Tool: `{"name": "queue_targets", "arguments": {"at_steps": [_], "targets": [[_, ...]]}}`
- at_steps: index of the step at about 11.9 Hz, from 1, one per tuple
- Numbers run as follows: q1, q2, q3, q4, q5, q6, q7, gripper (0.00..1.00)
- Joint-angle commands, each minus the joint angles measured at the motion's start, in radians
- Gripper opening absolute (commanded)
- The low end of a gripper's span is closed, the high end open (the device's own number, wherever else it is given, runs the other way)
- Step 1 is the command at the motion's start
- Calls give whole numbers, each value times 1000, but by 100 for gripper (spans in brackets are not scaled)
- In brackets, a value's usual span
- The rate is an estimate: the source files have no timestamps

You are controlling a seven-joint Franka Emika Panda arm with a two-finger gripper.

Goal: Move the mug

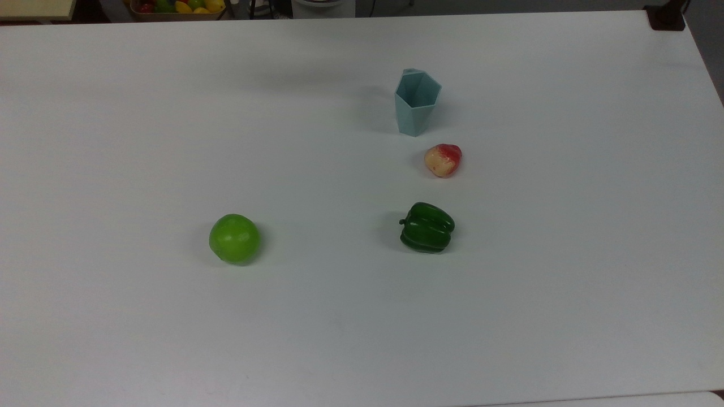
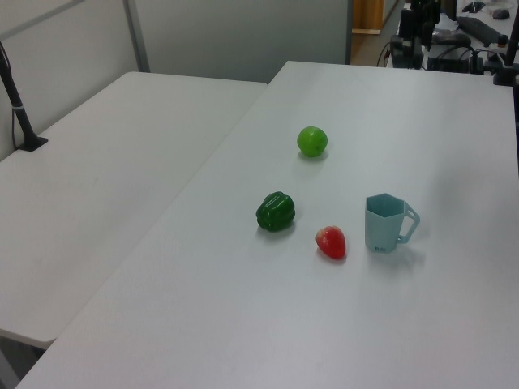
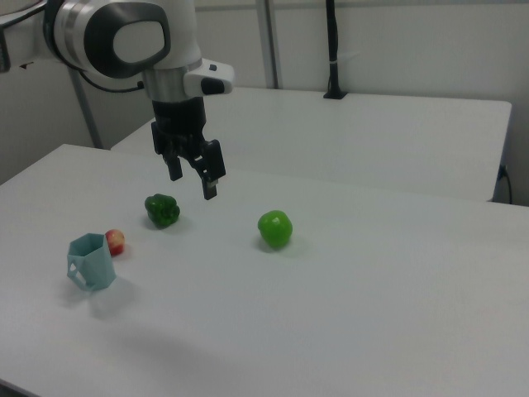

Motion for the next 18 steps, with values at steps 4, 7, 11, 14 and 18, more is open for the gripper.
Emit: {"name": "queue_targets", "arguments": {"at_steps": [4, 7, 11, 14, 18], "targets": [[5, -5, -3, 13, 5, -33, -19, 100], [14, -4, -2, 15, 8, -22, -19, 100], [88, -4, 11, 12, 49, -16, -19, 100], [187, -36, 11, -29, 52, -30, -9, 100], [302, -114, 11, -207, 54, -13, -4, 100]]}}
